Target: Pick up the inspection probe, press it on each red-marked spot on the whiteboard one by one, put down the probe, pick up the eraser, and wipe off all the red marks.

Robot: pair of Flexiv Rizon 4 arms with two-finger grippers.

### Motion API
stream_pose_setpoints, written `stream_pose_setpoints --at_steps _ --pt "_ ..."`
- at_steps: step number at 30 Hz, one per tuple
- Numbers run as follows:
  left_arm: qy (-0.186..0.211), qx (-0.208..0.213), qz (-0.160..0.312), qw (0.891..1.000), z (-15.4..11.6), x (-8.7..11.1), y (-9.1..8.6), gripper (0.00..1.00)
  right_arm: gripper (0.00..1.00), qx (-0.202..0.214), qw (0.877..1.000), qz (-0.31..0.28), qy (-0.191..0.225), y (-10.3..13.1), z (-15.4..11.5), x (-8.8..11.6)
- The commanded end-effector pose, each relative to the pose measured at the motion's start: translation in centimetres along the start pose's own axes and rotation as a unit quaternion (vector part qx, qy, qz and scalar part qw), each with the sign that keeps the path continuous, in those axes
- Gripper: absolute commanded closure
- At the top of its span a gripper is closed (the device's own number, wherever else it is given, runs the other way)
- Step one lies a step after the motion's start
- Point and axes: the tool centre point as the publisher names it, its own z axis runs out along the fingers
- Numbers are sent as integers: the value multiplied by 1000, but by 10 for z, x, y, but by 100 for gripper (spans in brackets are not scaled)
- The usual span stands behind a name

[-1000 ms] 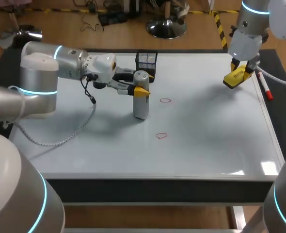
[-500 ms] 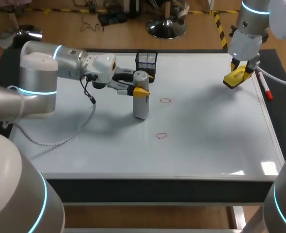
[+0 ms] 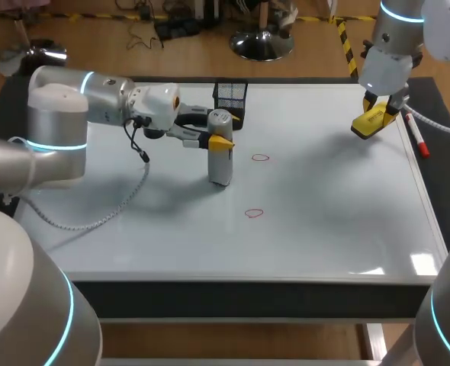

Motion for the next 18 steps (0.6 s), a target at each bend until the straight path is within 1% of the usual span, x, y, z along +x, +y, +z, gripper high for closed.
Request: stream_pose_setpoints --at_steps 1,7,14,18 --pt "-20 -7 5 1000 -3 10 -12 100 100 1 1000 -1 2 -1 -1 0" --pt "-51 -10 5 999 -14 23 -17 100 100 1 1000 -1 2 -1 -1 0" --pt "-97 -11 5 995 -28 41 -19 100 100 1 1000 -1 2 -1 -1 0" --pt "-131 -11 5 991 -37 52 -21 100 100 1 1000 -1 2 -1 -1 0"
